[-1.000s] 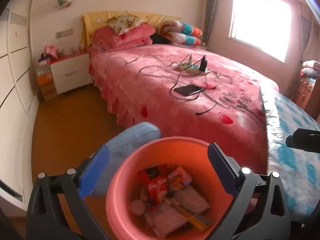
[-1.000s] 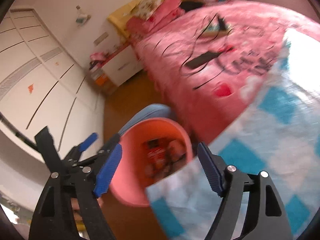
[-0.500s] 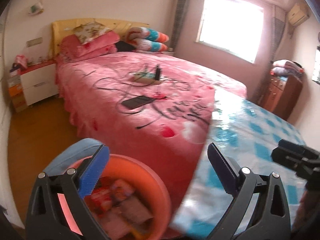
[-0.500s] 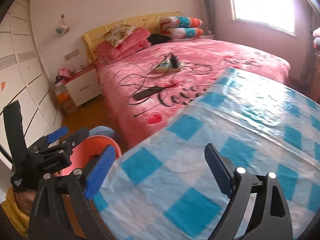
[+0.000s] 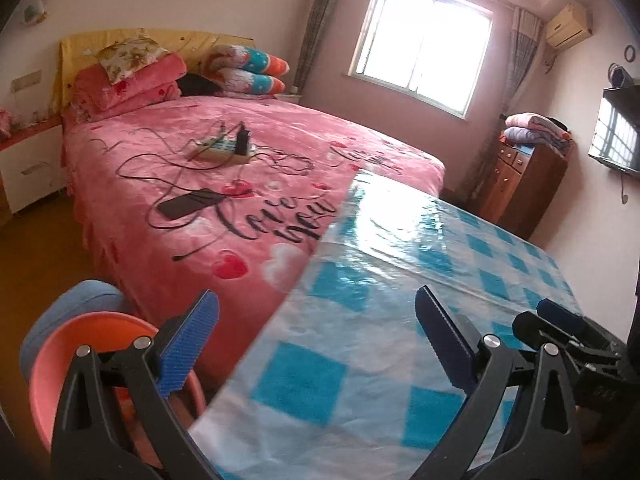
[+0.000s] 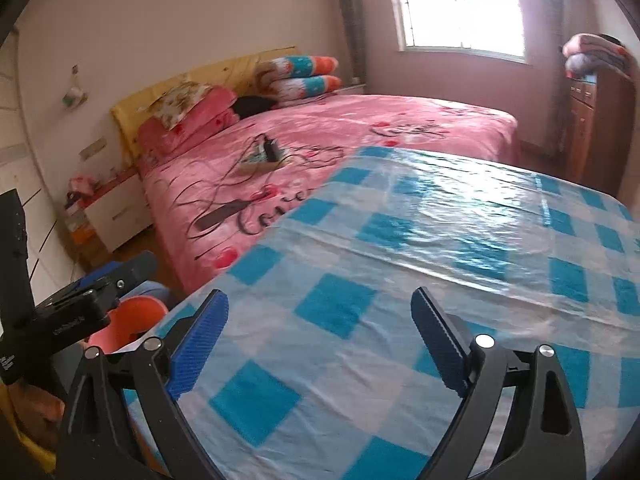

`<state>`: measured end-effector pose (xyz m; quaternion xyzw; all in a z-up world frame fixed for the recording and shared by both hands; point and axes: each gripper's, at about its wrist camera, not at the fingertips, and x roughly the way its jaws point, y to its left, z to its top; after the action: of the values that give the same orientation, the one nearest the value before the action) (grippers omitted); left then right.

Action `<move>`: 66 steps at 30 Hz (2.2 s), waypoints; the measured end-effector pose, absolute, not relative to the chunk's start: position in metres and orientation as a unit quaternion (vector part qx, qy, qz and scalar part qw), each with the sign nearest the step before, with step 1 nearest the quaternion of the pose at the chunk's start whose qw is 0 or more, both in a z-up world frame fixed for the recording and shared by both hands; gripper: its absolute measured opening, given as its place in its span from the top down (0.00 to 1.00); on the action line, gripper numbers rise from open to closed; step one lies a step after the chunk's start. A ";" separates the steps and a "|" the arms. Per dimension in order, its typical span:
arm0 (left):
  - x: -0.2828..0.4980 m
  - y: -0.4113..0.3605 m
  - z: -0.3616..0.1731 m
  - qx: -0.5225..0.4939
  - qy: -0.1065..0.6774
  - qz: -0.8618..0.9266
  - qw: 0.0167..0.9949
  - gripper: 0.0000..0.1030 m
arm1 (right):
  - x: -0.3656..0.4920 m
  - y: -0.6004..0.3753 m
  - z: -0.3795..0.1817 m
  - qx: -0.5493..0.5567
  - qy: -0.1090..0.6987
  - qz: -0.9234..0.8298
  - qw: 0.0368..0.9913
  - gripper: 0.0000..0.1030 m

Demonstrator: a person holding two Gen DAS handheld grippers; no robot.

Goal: Collect trash

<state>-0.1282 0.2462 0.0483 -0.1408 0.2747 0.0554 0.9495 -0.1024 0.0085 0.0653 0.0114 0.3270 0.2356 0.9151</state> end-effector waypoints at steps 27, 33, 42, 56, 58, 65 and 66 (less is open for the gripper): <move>-0.078 0.092 0.072 -0.049 0.274 -0.034 0.960 0.04 | -0.093 -0.127 0.058 0.034 0.286 0.088 0.954 0.10; -0.065 0.063 0.065 -0.033 0.287 -0.043 0.956 0.04 | -0.090 -0.155 0.056 0.046 0.280 0.059 0.957 0.10; -0.055 0.028 0.054 -0.009 0.298 -0.051 0.953 0.04 | -0.094 -0.188 0.059 0.065 0.272 0.029 0.960 0.10; -0.050 -0.004 0.046 0.018 0.312 -0.051 0.949 0.04 | -0.100 -0.219 0.061 0.088 0.267 0.007 0.960 0.10; -0.051 -0.007 0.046 0.021 0.313 -0.052 0.948 0.04 | -0.101 -0.221 0.061 0.090 0.270 0.006 0.959 0.10; -0.053 -0.015 0.044 0.027 0.316 -0.054 0.947 0.04 | -0.103 -0.224 0.059 0.086 0.277 0.004 0.957 0.10; -0.052 -0.014 0.044 0.027 0.316 -0.053 0.947 0.04 | -0.103 -0.225 0.058 0.086 0.278 0.004 0.957 0.10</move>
<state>-0.0522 -0.0143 0.0436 0.0271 0.3163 -0.0534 0.9468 -0.1032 -0.2247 0.0583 0.0862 0.2779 0.0043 0.9567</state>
